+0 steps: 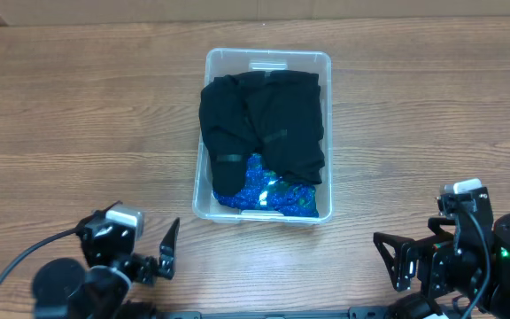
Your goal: Pack container
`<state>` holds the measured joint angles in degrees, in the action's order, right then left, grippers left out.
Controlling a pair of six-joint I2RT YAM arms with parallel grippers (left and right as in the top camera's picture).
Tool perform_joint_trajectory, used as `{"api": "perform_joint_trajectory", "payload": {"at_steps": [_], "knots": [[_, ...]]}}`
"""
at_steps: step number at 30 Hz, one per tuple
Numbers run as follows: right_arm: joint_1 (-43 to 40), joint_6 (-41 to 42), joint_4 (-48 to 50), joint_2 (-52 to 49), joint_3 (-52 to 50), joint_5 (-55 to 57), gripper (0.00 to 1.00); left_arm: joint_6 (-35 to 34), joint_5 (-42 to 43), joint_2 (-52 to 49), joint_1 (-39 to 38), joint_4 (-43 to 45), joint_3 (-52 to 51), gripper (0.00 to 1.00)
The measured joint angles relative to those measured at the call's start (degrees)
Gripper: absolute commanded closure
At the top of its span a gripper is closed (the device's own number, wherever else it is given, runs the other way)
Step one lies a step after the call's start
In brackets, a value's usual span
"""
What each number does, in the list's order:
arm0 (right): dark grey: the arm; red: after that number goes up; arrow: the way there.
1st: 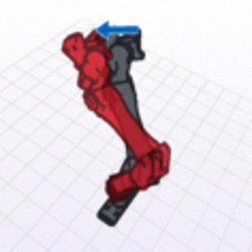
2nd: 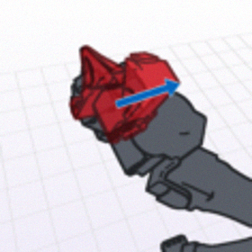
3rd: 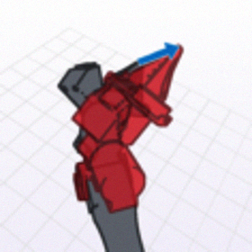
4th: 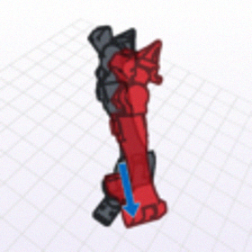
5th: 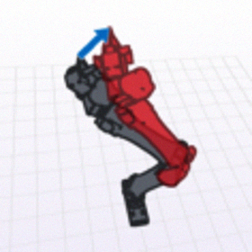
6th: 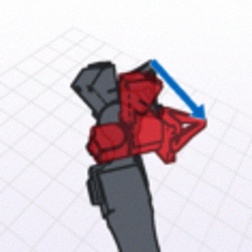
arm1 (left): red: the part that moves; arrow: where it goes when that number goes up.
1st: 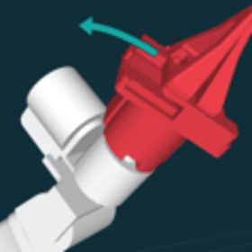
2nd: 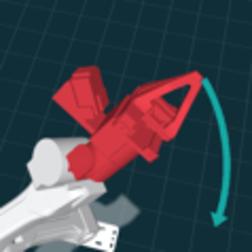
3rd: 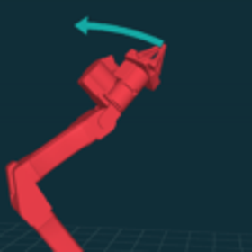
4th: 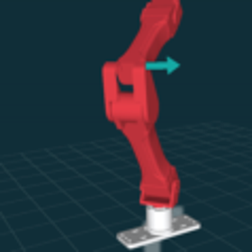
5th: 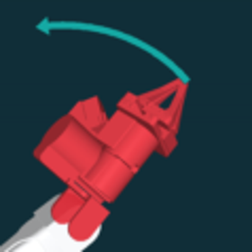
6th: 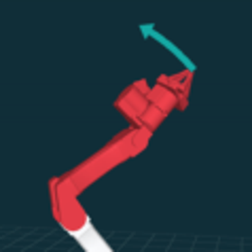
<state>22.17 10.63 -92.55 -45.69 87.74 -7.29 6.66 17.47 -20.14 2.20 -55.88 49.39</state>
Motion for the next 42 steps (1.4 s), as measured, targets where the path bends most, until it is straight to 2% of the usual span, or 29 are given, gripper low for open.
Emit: {"api": "perform_joint_trajectory", "payload": {"at_steps": [4, 7, 11, 18, 31, 33, 36, 37, 39, 40, 42], "knots": [[-0.02, 0.02, 0.00, -0.04, -0.02, 0.02, 0.00, -2.10, 3.72, 8.66, 2.08, 12.83, -23.56, 0.00], [0.00, 0.00, -0.04, -0.04, -0.02, 0.00, 0.00, -3.41, 4.79, 14.32, 2.08, 17.18, -31.56, 0.00], [-0.02, 0.00, -0.02, -0.04, -0.02, 0.04, 0.00, -8.92, 2.73, 18.75, 2.08, 21.81, -38.88, 0.00], [0.00, 0.02, -0.04, -0.04, -0.02, 0.04, 0.00, -11.21, -2.34, 19.08, 2.03, 23.21, -40.15, 0.00], [0.00, -0.11, -1.40, -0.04, -0.02, 0.33, 0.00, -11.23, -2.80, 19.12, 2.03, 23.30, -40.15, 0.00], [0.00, -0.22, 4.50, 0.90, -1.25, 3.61, 0.00, -11.23, -2.82, 19.12, 2.03, 23.32, -40.15, 0.00], [-1.97, -2.45, 21.42, 8.39, -12.96, 8.74, 0.00, -11.23, -3.06, 19.19, 2.03, 23.32, -40.22, 0.00], [-3.98, -3.93, 27.21, 14.47, -22.77, 9.99, 0.00, -11.23, -3.19, 19.21, 2.03, 23.45, -40.33, 0.00], [-5.70, -4.81, 33.42, 20.15, -34.10, 10.71, 0.00, -11.23, -3.19, 19.28, 2.03, 23.37, -40.39, 0.00], [-6.47, -5.16, 39.30, 24.76, -44.96, 10.71, 0.00, -11.23, -3.21, 19.28, 2.03, 23.41, -40.44, 0.00], [-6.71, -5.42, 47.17, 30.58, -58.58, 10.21, 0.00, -11.23, -3.19, 19.28, 2.03, 23.50, -40.48, 0.00]]}}
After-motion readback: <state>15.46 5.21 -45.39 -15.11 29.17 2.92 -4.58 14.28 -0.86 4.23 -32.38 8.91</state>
